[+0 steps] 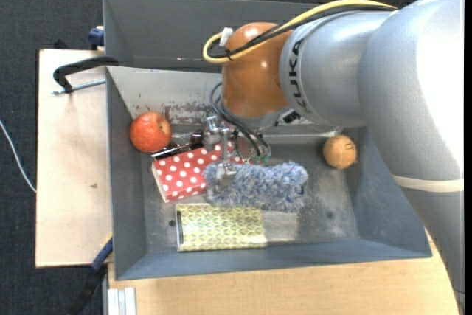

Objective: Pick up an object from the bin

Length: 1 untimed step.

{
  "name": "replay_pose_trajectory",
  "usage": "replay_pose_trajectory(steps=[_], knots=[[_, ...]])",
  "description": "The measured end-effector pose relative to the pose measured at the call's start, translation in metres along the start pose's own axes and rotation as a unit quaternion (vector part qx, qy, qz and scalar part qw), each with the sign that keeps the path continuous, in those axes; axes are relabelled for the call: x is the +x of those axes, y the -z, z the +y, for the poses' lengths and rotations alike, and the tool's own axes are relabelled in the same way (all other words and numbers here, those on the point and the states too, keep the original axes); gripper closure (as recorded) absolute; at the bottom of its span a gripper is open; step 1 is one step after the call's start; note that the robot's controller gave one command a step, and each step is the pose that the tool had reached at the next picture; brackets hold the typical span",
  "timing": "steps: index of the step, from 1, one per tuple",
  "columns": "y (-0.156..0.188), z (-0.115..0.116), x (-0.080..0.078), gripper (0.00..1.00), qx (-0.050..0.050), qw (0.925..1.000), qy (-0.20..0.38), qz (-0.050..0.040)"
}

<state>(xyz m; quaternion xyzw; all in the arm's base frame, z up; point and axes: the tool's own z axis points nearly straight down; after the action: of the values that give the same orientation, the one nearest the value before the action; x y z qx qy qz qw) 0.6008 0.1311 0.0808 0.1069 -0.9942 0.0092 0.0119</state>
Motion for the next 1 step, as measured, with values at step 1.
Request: replay_pose_trajectory(steps=[1], knots=[[0.0000, 0.0165, -0.0058, 1.00, 0.007, 0.9981, 0.061, 0.0035]])
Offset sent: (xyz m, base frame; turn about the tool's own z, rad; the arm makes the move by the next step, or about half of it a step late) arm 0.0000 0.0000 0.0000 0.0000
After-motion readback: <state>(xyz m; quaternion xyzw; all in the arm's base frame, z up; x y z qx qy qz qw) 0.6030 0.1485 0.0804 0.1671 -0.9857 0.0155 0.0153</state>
